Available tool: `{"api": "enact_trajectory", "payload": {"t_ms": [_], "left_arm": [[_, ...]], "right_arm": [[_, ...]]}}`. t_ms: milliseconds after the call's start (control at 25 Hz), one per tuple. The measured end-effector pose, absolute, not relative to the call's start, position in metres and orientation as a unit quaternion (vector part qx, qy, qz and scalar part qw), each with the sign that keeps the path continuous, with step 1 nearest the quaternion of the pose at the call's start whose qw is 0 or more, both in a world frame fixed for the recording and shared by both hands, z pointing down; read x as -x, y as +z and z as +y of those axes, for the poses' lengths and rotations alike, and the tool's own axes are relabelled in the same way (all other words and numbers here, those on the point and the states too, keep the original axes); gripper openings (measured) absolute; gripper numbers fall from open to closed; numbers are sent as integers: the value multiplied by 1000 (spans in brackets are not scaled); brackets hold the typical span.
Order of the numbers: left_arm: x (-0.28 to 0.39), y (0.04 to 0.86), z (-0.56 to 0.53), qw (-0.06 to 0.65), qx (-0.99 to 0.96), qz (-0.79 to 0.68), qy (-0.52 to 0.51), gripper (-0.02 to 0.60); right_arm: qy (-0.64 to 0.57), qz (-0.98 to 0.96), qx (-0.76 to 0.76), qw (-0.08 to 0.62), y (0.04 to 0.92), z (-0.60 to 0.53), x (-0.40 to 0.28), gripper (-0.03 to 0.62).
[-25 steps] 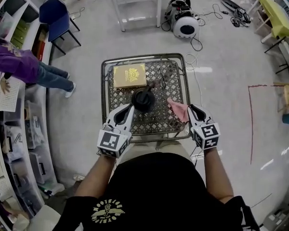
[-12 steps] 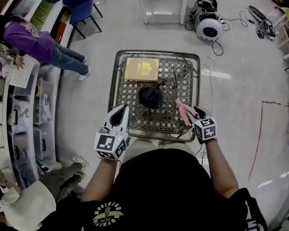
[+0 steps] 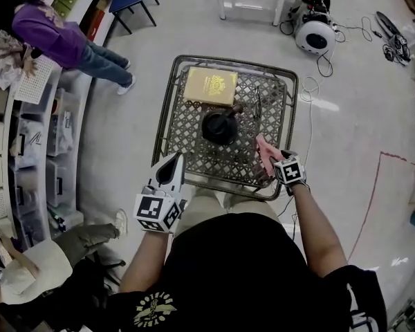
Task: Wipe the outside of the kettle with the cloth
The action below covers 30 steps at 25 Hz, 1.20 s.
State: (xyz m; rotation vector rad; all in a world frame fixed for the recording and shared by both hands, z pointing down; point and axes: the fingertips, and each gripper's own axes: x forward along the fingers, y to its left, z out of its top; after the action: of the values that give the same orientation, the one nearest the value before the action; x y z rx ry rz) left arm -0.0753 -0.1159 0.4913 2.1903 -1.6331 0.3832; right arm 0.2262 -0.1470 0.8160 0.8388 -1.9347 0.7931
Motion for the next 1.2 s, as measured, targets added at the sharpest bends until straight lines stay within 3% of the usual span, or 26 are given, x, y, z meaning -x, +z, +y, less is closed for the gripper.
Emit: {"api": "enact_trajectory", "payload": {"t_ms": [160, 280, 320, 800, 1200], "left_arm": [[86, 491, -106, 186, -770, -593, 142, 9], [97, 490, -100, 184, -765, -600, 146, 9], [100, 490, -99, 184, -763, -602, 145, 9], [119, 478, -118, 165, -789, -575, 141, 9], [135, 471, -154, 155, -833, -518, 121, 9]], "right_arm": [[319, -759, -308, 476, 848, -133, -226, 184], [257, -755, -308, 518, 854, -134, -233, 43], [241, -759, -310, 520, 851, -136, -233, 37], [260, -772, -359, 455, 816, -135, -223, 25], [256, -805, -373, 384, 750, -119, -161, 25]]}}
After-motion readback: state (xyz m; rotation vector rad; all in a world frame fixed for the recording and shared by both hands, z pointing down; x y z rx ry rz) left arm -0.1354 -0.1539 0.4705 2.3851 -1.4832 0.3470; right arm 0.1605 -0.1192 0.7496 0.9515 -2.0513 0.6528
